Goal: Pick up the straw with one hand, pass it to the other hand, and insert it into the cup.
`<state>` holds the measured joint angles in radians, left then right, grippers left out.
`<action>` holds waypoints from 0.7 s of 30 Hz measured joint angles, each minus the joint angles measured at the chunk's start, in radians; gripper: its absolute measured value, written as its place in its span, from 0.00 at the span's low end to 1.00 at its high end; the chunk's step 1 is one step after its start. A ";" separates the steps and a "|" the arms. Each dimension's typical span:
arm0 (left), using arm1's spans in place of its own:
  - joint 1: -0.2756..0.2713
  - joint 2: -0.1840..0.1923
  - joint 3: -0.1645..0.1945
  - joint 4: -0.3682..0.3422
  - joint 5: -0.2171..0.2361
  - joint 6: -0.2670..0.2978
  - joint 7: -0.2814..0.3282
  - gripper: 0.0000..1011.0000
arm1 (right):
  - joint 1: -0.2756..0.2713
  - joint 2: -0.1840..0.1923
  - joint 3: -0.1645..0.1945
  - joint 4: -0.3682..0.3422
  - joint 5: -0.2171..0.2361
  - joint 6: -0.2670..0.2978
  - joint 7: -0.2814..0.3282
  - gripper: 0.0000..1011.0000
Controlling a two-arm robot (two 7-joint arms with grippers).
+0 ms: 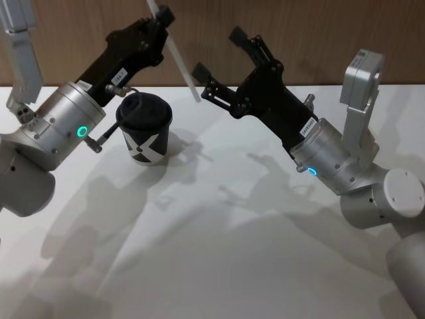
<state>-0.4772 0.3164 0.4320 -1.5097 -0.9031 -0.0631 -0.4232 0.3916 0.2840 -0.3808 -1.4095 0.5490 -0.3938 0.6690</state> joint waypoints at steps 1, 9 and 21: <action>0.001 0.003 0.000 -0.001 0.010 -0.003 0.007 0.01 | 0.000 0.000 0.000 0.000 0.000 0.000 0.000 0.99; 0.005 0.034 0.000 -0.014 0.119 -0.032 0.084 0.01 | 0.000 0.000 0.000 0.000 0.000 0.000 0.000 0.99; 0.008 0.064 -0.001 -0.037 0.204 -0.033 0.137 0.01 | 0.000 0.000 0.000 0.000 0.000 0.000 0.000 0.99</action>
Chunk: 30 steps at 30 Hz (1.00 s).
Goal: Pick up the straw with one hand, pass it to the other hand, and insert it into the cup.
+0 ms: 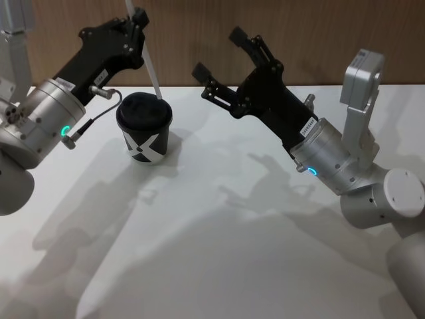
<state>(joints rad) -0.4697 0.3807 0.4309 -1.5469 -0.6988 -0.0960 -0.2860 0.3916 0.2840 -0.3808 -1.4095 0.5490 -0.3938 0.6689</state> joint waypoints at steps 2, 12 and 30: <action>0.001 0.005 -0.001 -0.007 0.008 0.007 0.005 0.01 | 0.000 0.000 0.000 0.000 0.000 0.000 0.000 0.99; 0.007 0.014 -0.005 -0.022 0.021 0.037 0.011 0.01 | 0.000 0.000 0.000 0.000 0.000 0.000 0.000 0.99; -0.003 -0.006 -0.010 0.024 0.039 0.047 0.004 0.01 | 0.000 0.000 0.000 0.000 0.000 0.000 0.000 0.99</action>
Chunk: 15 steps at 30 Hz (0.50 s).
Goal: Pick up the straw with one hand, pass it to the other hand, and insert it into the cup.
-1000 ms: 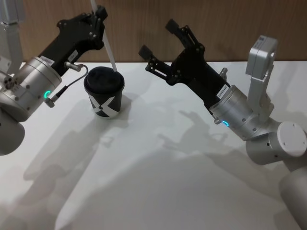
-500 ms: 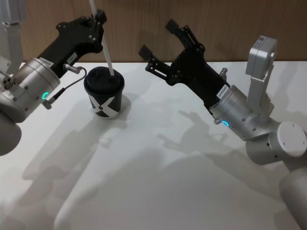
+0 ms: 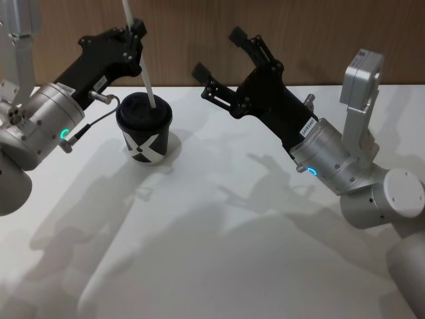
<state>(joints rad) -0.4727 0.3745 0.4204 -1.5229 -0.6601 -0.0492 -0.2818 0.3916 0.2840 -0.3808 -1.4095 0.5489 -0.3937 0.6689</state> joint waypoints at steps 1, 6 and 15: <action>-0.001 -0.001 0.000 0.002 0.001 0.000 -0.001 0.01 | 0.000 0.000 0.000 0.000 0.000 0.000 0.000 0.99; -0.008 -0.010 -0.001 0.021 0.004 -0.001 -0.007 0.01 | 0.000 0.000 0.000 0.000 0.000 0.000 0.000 0.99; -0.017 -0.022 -0.002 0.044 0.005 0.005 -0.026 0.01 | 0.000 0.000 0.000 0.000 0.000 0.000 0.000 0.99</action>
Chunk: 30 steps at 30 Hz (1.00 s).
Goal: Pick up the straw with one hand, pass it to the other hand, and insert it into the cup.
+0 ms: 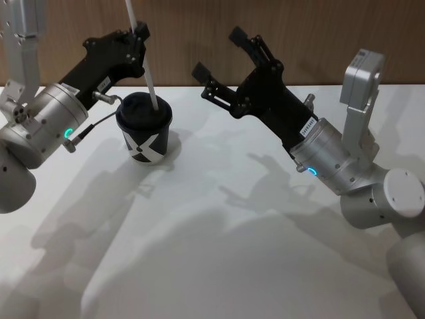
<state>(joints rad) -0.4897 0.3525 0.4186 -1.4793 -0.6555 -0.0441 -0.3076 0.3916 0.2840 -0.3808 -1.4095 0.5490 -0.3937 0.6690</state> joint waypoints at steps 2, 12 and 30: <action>-0.001 -0.001 0.000 0.002 0.000 0.001 -0.003 0.01 | 0.000 0.000 0.000 0.000 0.000 0.000 0.000 0.99; 0.002 -0.004 -0.006 0.002 0.000 0.010 -0.014 0.01 | 0.000 0.000 0.000 0.000 0.000 0.000 0.000 0.99; 0.004 -0.013 -0.007 0.011 0.031 0.023 -0.013 0.01 | 0.000 0.000 0.000 0.000 0.000 0.000 0.000 0.99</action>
<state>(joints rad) -0.4856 0.3394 0.4113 -1.4681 -0.6250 -0.0209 -0.3210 0.3916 0.2840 -0.3808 -1.4095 0.5490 -0.3937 0.6690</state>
